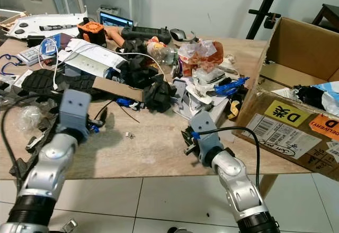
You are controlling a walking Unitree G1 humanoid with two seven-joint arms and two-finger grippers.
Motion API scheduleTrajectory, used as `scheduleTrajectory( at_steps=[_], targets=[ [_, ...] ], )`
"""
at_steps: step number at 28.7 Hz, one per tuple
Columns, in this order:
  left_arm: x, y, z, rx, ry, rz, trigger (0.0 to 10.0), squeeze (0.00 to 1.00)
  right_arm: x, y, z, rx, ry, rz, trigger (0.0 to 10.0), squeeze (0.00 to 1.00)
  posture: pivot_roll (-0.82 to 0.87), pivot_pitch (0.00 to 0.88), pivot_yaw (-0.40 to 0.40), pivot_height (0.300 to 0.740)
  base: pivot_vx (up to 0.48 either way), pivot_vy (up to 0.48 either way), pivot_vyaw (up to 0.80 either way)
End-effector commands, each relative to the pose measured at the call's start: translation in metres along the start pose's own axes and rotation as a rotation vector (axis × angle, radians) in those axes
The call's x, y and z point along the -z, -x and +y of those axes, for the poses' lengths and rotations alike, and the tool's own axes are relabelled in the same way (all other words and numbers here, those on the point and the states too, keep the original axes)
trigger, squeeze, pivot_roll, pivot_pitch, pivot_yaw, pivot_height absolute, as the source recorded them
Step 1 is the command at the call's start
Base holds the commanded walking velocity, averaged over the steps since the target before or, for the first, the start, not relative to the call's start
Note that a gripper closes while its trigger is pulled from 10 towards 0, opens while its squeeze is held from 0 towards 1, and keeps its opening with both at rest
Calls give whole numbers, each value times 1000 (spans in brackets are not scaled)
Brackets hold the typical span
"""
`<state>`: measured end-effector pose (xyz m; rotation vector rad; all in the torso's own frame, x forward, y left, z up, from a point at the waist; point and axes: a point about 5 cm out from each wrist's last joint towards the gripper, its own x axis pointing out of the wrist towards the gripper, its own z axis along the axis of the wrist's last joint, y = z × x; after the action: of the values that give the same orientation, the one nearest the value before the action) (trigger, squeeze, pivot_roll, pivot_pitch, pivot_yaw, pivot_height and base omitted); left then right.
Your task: Picking trash to rubbish bin
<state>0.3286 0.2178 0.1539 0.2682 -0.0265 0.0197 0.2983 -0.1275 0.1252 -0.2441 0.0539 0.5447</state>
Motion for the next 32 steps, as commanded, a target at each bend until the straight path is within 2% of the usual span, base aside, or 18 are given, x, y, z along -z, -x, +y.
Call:
scheduleTrajectory(
  at_steps=[1,6,9,15,17,20,21,25,27,29,32],
  targets=[
    [10,2,3,-6,-3,31,10000,0,1,2,-2,4,-4,14,10000,0,-34,155,-106,740,0,0,0],
    [24,2,8,43,-51,87,10000,0,2,2,1,-7,-8,20,10000,0,-33,155,-97,740,0,0,0],
    [36,4,6,120,-132,151,10000,0,2,1,2,-5,-8,20,10000,0,-34,157,-96,740,0,0,0],
    [46,6,7,138,-151,214,10000,0,2,2,1,-5,-7,21,10000,0,-33,158,-95,740,0,0,0],
    [49,6,7,152,-142,235,10000,0,2,2,1,-5,-7,22,10000,0,-33,158,-95,740,0,0,0],
    [55,11,-4,259,-47,298,10000,0,2,2,-1,-3,-6,25,10000,0,-33,160,-94,740,0,0,0],
    [53,10,-4,255,-8,290,10000,0,2,2,-1,-3,-6,25,10000,0,-33,160,-94,740,0,0,0],
    [43,2,8,140,32,230,10000,0,1,2,-1,-2,-5,26,10000,0,-32,160,-95,740,0,0,0],
    [30,-4,16,83,68,151,10000,0,1,1,-1,-2,-6,26,10000,0,-33,161,-96,740,0,0,0],
    [21,-7,19,72,105,107,10000,0,1,1,-1,-4,-5,27,10000,0,-31,160,-97,740,0,0,0],
    [16,-7,17,95,134,96,10000,0,1,1,-1,-6,-5,28,10000,0,-31,161,-98,740,0,0,0]
  ],
)
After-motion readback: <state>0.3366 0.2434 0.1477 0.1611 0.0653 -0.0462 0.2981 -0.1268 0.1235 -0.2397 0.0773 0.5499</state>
